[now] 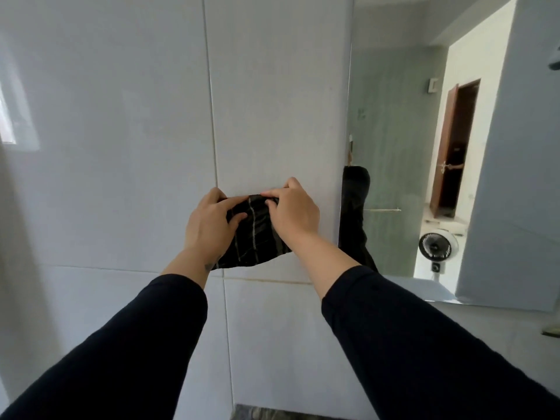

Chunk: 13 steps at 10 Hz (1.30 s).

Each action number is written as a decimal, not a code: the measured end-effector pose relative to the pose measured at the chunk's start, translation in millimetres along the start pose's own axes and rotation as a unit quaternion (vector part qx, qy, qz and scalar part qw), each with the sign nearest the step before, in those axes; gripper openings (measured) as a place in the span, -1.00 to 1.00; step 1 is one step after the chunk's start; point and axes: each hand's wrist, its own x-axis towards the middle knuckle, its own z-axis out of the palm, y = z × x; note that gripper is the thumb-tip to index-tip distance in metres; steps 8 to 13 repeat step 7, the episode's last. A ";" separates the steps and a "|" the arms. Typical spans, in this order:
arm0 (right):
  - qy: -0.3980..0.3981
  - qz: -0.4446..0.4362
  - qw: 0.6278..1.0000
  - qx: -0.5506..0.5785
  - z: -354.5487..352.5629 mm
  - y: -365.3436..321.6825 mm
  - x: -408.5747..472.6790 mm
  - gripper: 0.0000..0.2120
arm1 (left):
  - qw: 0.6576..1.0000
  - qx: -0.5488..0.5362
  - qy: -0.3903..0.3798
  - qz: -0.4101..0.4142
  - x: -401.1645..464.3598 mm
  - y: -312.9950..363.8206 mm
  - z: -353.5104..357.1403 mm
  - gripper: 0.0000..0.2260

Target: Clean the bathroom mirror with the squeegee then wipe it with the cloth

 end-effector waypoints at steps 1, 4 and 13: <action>0.009 -0.002 1.000 -0.023 16.7 1.6 17.2 -0.76 | 1.000 0.015 -0.006 0.004 17.5 -11.2 15.9 -0.67; 0.060 0.032 0.998 -0.003 64.2 27.3 -25.0 -0.73 | 0.997 -0.068 -0.015 -0.023 -17.3 -42.6 56.8 -0.64; -0.024 0.061 0.998 0.019 69.9 41.5 -97.3 -0.45 | 0.987 -0.089 -0.028 -0.128 -94.8 -21.2 76.1 -0.43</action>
